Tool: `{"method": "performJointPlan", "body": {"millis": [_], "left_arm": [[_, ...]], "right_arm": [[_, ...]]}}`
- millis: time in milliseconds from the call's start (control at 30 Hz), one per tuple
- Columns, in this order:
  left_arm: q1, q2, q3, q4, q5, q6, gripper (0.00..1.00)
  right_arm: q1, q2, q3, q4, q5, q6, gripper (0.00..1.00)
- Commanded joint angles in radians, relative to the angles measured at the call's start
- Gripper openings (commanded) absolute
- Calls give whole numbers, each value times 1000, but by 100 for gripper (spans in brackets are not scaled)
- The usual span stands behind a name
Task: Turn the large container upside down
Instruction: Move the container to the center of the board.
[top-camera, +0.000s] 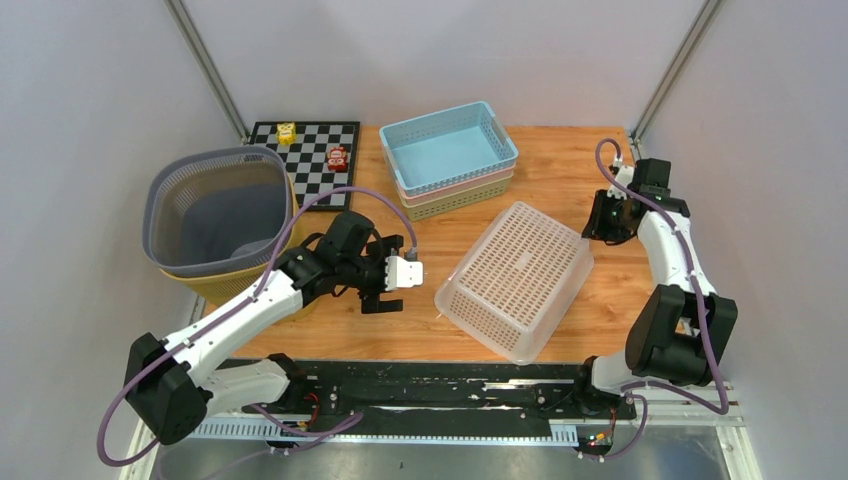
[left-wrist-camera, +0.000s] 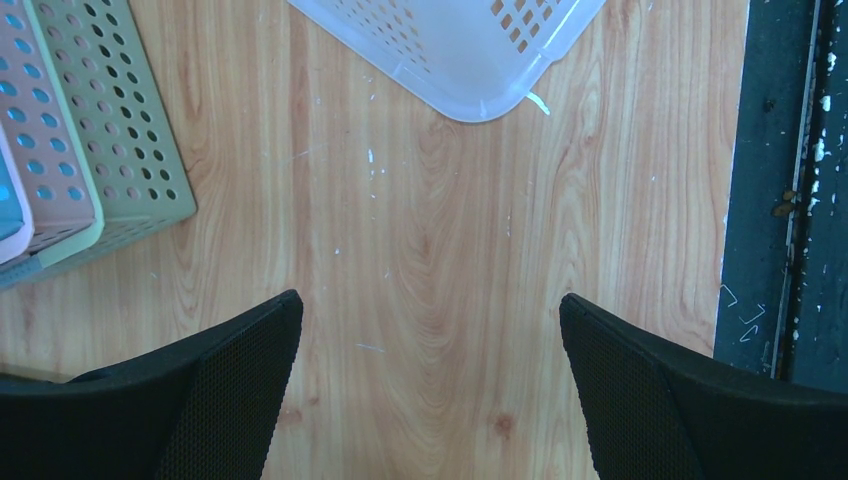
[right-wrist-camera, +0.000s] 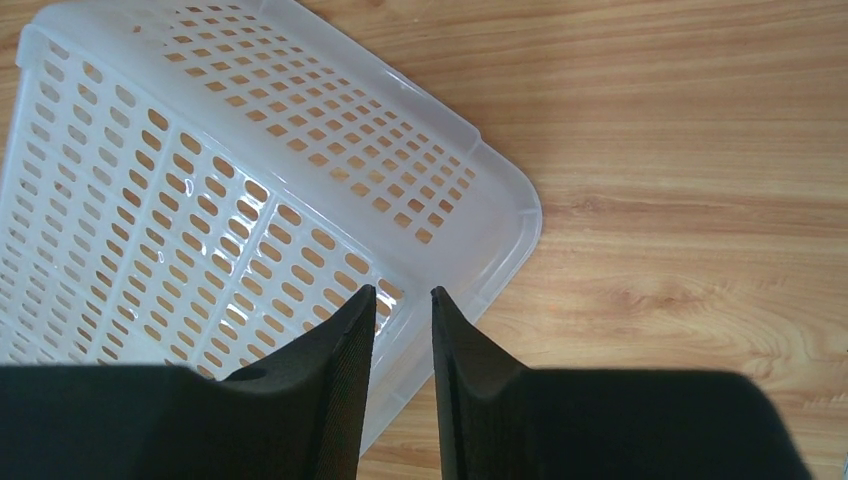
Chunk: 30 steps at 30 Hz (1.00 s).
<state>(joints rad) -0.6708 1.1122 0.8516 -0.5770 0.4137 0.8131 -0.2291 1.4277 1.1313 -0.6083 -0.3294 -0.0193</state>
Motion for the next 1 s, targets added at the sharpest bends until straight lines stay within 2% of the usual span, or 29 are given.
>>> {"method": "performJointPlan", "body": {"millis": [0,200,433,667,967], "left_arm": [[-7,-19,-16,20,-1,2,100],[-7,-28,-21,25,-4,-2,100],[-7,-27,-25,29,-7,-3,100],[-7,-26,-26,32,-10,-5,100],[-7,-31,-31,35,-11,-5,100]], "right_arm": [[19,6,-23,-35,38,-10,29],[22,27,-19,-52,57,-30,28],[23,95,40,-105,49,-65,19],[24,205,179,-142,70,-142,10],[24,362,375,-201,80,-332,8]]}}
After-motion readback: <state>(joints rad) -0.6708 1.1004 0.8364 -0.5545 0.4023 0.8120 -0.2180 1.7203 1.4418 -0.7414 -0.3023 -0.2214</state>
